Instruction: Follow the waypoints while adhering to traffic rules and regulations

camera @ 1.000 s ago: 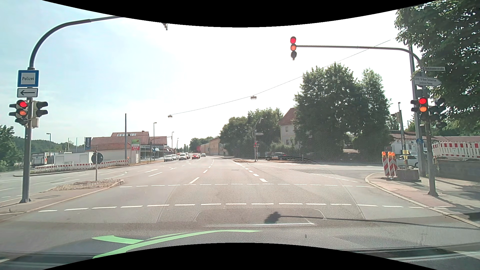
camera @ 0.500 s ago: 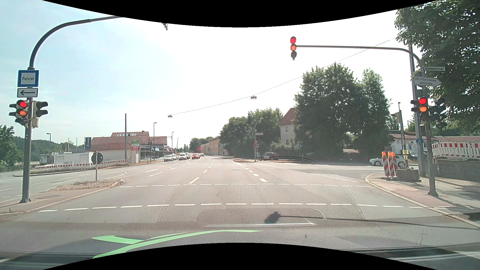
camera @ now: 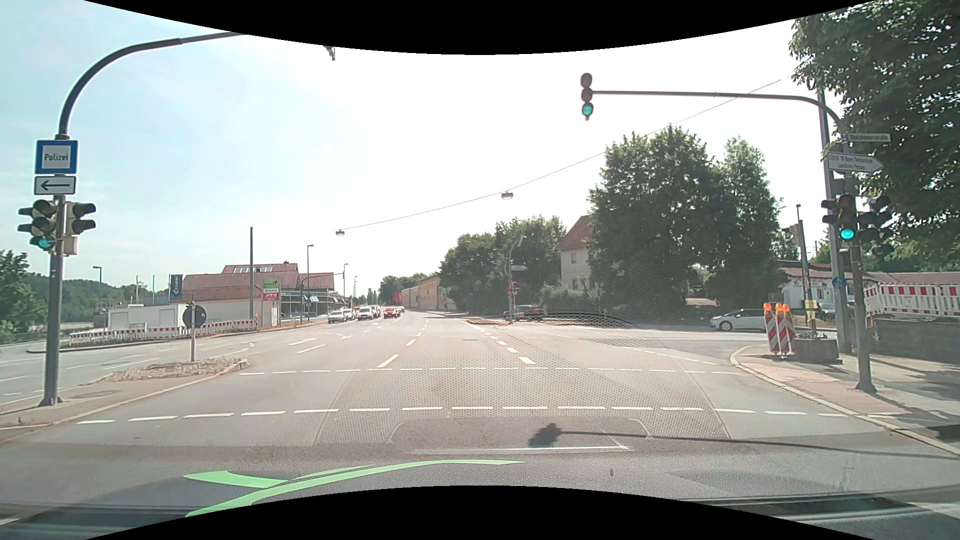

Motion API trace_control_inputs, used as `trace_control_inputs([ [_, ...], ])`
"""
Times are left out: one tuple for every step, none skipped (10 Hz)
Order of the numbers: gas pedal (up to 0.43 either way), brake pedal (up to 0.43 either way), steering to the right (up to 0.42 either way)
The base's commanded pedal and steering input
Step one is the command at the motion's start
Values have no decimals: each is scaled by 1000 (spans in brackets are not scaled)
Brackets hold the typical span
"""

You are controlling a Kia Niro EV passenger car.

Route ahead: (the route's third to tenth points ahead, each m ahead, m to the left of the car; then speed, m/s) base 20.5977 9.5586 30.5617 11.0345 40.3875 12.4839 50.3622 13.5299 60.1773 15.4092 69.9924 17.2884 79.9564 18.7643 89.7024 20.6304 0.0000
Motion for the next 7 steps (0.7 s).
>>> trace_control_inputs([
  [0, 207, -12],
  [0, 0, -11],
  [28, 0, -12],
  [299, 0, -12],
  [421, 0, -11],
  [480, 0, -12],
  [531, 0, -12],
])
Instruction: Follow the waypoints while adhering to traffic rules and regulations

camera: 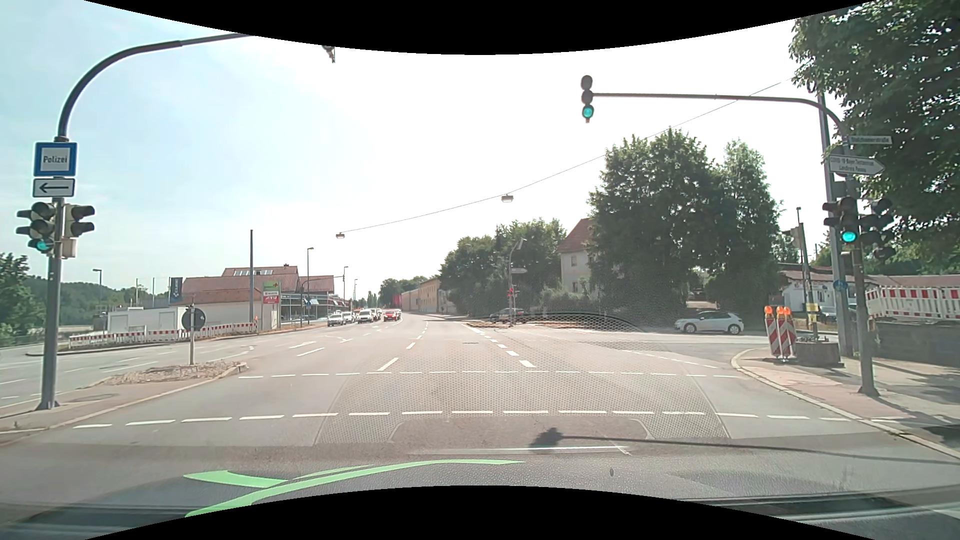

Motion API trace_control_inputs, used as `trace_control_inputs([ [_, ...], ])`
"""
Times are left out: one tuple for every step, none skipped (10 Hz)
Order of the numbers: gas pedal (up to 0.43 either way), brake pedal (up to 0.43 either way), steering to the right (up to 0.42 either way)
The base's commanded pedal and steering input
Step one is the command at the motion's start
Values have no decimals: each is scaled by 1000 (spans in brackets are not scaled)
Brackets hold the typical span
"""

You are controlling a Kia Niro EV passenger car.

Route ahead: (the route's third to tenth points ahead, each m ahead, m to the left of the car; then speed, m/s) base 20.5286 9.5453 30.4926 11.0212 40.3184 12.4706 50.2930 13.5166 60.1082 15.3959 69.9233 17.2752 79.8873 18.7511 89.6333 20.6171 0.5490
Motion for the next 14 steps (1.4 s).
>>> trace_control_inputs([
  [539, 0, -14],
  [539, 0, -19],
  [539, 0, -21],
  [559, 0, -22],
  [591, 0, -23],
  [591, 0, -23],
  [591, 0, -23],
  [591, 0, -25],
  [591, 0, -27],
  [591, 0, -29],
  [591, 0, -30],
  [579, 0, -30],
  [579, 0, -30],
  [571, 0, -29],
])
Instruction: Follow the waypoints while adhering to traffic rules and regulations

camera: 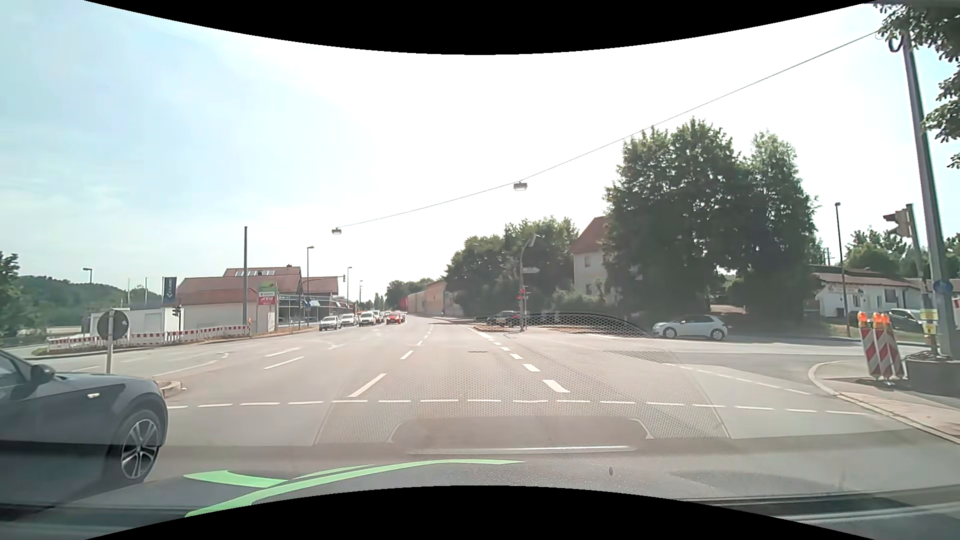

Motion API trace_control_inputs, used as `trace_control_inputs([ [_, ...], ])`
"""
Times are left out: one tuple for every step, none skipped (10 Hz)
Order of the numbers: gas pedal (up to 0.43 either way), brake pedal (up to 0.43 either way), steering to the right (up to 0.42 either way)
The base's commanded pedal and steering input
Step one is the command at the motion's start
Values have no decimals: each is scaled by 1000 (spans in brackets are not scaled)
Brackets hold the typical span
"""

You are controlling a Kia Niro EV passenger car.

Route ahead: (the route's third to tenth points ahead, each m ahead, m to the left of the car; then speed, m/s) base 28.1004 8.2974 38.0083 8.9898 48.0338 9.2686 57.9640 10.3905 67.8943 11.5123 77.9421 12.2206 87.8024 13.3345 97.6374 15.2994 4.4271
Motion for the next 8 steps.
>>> trace_control_inputs([
  [571, 0, -29],
  [559, 0, -26],
  [551, 0, -21],
  [539, 0, -18],
  [531, 0, -18],
  [520, 0, -17],
  [500, 0, -17],
  [469, 0, -18],
])
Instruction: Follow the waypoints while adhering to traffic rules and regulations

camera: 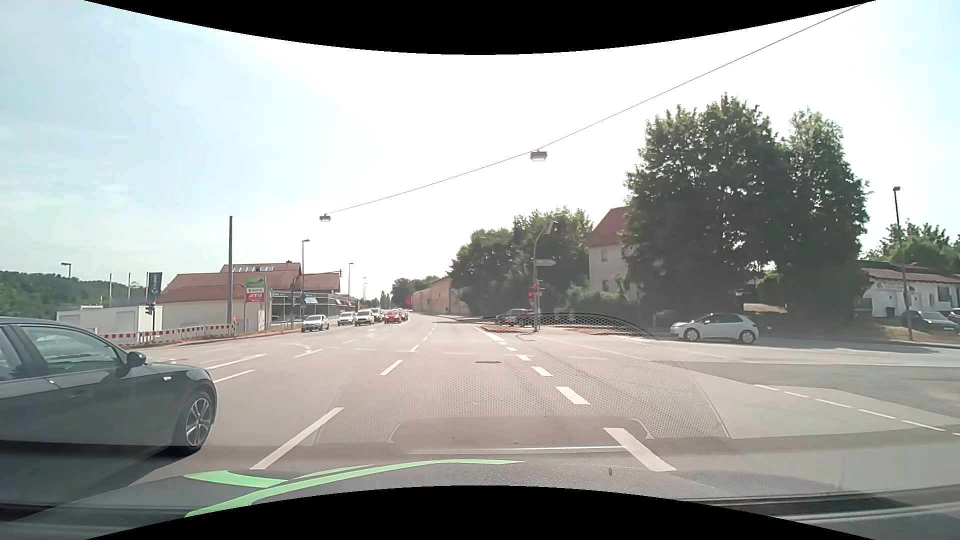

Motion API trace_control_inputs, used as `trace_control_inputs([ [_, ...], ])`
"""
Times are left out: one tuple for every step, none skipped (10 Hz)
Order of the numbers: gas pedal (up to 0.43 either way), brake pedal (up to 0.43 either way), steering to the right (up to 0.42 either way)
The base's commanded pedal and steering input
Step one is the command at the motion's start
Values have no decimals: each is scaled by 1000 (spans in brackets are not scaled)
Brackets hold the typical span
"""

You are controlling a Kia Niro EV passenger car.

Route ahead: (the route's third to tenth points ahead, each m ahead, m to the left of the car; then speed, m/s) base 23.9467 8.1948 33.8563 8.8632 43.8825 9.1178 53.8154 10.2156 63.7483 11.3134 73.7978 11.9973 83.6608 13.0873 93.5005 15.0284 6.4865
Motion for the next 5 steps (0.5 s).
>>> trace_control_inputs([
  [461, 0, -18],
  [461, 0, -19],
  [461, 0, -19],
  [441, 0, -19],
  [378, 0, -19],
])
